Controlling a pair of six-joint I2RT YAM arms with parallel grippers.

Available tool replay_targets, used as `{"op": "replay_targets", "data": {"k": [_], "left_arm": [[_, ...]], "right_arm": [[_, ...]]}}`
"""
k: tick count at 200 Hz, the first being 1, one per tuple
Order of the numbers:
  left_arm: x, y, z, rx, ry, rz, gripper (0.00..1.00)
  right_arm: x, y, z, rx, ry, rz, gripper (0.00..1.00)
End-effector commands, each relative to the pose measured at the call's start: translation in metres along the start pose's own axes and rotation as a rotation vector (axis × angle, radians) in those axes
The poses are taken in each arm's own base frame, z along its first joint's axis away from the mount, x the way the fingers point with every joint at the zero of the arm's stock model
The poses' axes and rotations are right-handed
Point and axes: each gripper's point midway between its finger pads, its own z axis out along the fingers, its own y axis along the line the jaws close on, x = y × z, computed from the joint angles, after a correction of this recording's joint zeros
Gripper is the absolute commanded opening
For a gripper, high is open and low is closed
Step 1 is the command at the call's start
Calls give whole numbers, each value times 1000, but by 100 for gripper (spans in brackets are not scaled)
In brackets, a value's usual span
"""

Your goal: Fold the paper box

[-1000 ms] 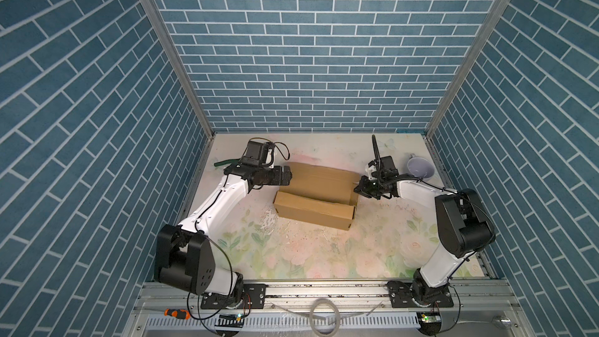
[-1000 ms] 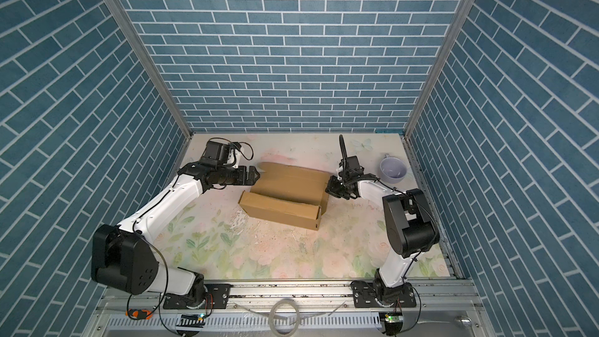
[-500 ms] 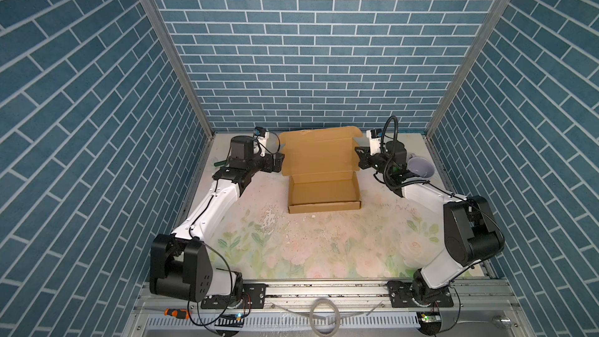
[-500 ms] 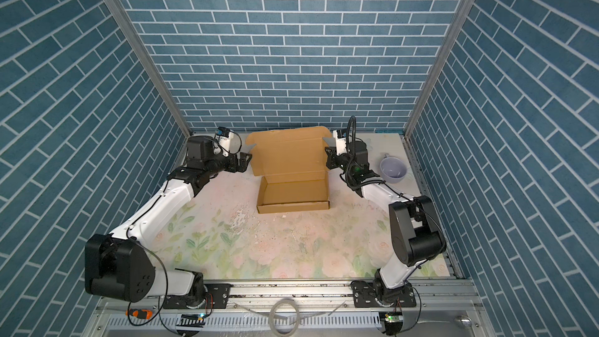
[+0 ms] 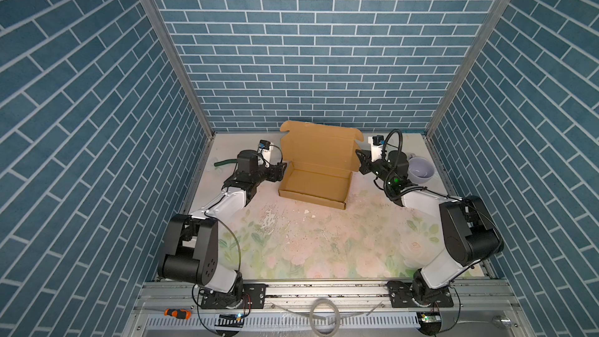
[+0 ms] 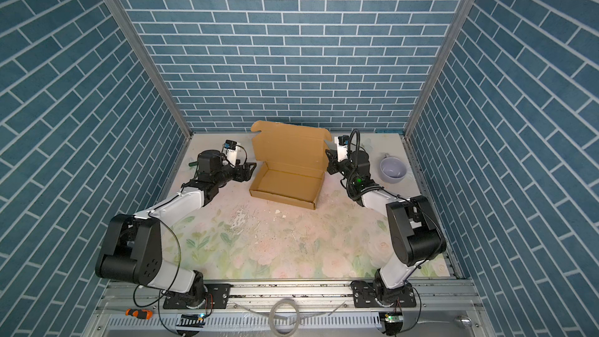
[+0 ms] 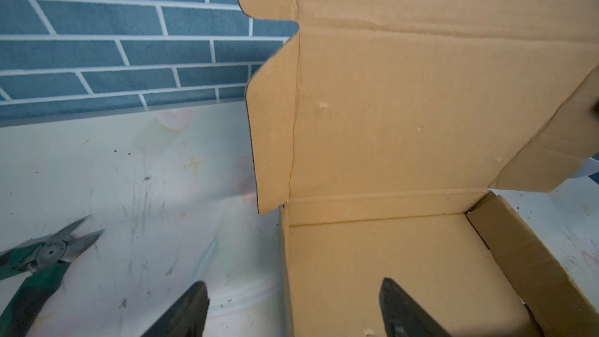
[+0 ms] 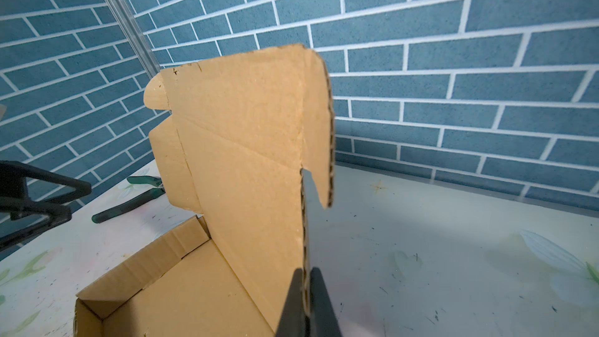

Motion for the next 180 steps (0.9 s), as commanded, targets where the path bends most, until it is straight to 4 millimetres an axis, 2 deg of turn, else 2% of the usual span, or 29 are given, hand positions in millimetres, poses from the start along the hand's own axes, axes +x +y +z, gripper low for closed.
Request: {"op": "replay_targets", "data": {"k": [1, 32, 51, 92, 124, 150, 170, 180], "left_arm": [[-31, -3, 12, 66, -86, 51, 87], [-49, 17, 22, 87, -134, 44, 86], [-53, 19, 32, 107, -128, 65, 83], [-56, 23, 53, 137, -136, 65, 69], [-62, 18, 60, 190, -156, 40, 37], [-59, 17, 63, 201, -170, 25, 27], [-58, 15, 61, 214, -179, 8, 8], [-57, 12, 58, 220, -189, -4, 2]], "right_arm": [[-2, 12, 0, -63, -38, -57, 0], [-3, 20, -1, -110, -40, -72, 0], [-4, 22, 0, -126, -41, -71, 0], [-6, 25, 3, -138, -45, -76, 0], [-8, 27, 4, -132, -46, -94, 0], [-6, 33, 7, -134, -34, -114, 0], [-5, 39, 8, -119, -21, -134, 0], [-5, 45, 7, -109, -16, -149, 0]]}}
